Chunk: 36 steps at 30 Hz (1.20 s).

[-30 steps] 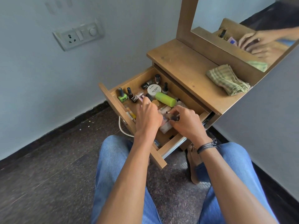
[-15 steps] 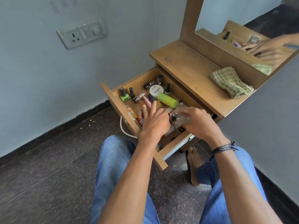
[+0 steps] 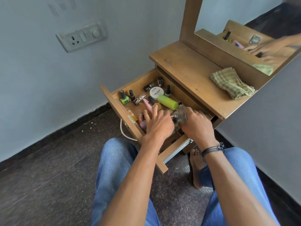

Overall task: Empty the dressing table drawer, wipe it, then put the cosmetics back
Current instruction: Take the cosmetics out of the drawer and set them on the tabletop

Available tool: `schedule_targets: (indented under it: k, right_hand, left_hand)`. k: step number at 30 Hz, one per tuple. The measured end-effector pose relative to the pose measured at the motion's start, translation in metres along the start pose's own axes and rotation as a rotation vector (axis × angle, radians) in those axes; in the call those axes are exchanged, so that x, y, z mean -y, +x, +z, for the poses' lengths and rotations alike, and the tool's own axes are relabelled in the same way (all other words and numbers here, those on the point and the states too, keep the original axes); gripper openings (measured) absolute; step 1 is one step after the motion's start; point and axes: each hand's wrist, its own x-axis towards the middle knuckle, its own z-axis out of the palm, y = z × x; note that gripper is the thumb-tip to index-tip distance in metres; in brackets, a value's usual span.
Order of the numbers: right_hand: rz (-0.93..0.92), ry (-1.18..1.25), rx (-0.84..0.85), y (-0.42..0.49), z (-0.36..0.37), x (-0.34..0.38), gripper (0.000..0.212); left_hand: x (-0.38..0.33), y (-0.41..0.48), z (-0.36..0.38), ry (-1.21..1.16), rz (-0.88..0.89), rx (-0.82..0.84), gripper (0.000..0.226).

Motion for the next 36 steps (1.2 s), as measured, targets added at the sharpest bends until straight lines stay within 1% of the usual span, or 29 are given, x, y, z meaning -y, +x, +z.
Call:
schedule_targets:
  k: [5,9,14,18,20,22,23,25,28,30,33,36]
  right_hand:
    - [0.023,0.070,-0.050,0.001,0.000,0.004,0.048]
    - [0.041,0.103,-0.112,0.001,0.002,0.005,0.039]
    - [0.092,0.155,-0.191,-0.001,0.000,0.010,0.057]
    - [0.156,0.253,-0.206,-0.007,-0.008,0.013,0.062]
    - [0.170,0.311,-0.203,-0.010,-0.013,0.012,0.059]
    - [0.174,0.401,-0.202,-0.012,-0.019,0.010,0.045]
    - [0.166,0.445,-0.187,-0.013,-0.023,0.008,0.038]
    - [0.109,0.480,-0.118,-0.014,-0.031,0.003,0.030]
    - [0.002,0.448,0.078,-0.017,-0.039,-0.005,0.026]
    - [-0.043,0.421,0.160,-0.018,-0.039,-0.007,0.028]
    - [-0.104,0.379,0.204,-0.018,-0.038,-0.007,0.034]
    - [-0.148,0.362,0.260,-0.018,-0.040,-0.005,0.040]
  left_hand:
    - [-0.002,0.001,-0.002,-0.012,-0.015,0.026,0.045]
    - [-0.003,0.001,-0.003,-0.009,-0.019,0.032,0.042]
    - [-0.002,0.000,-0.008,-0.039,-0.013,0.038,0.043]
    - [-0.001,-0.002,-0.014,-0.064,-0.013,0.069,0.048]
    - [0.000,-0.002,-0.016,-0.082,-0.017,0.073,0.046]
    - [0.000,-0.002,-0.015,-0.094,-0.027,0.056,0.044]
    - [0.000,-0.002,-0.015,-0.088,-0.034,0.044,0.043]
    - [-0.001,-0.002,-0.012,-0.059,-0.044,0.029,0.042]
    - [-0.001,-0.002,-0.011,-0.054,-0.041,0.055,0.045]
    - [0.000,-0.002,-0.012,-0.070,-0.027,0.064,0.046]
    - [0.003,0.000,-0.013,-0.130,-0.016,0.070,0.048]
    - [0.003,0.001,-0.017,-0.223,-0.042,0.050,0.050]
